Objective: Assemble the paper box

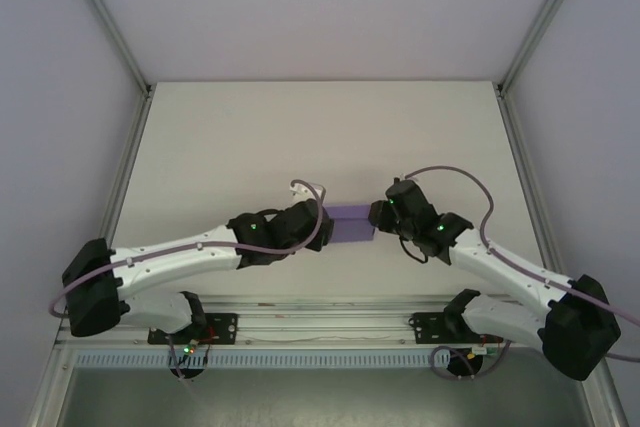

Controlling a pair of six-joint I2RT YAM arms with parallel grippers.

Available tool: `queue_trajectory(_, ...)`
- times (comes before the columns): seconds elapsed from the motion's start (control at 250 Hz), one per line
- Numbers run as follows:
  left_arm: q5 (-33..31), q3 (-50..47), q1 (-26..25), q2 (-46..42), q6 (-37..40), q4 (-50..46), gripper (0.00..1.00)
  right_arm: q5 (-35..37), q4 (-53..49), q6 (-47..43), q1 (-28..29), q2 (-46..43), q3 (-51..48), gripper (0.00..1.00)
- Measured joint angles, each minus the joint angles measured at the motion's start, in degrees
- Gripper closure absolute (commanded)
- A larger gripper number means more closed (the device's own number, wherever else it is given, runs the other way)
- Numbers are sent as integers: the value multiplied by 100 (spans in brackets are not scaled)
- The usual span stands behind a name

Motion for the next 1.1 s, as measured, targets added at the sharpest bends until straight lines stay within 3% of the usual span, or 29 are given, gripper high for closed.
queue_trajectory(0.276,24,2,63,-24,-219,0,42,-129,354,7,0,-144,-262,63)
queue_trajectory(0.504,533,-503,931,-164,-632,503,44,-144,549,4,0,-39,-275,63)
queue_trajectory(0.628,848,-907,1021,-225,-684,789,44,-142,584,7,0,-22,-275,63)
queue_trajectory(1.103,1377,-1757,1198,-219,-1311,2389,74,-133,1025,83,-17,-4,-472,65)
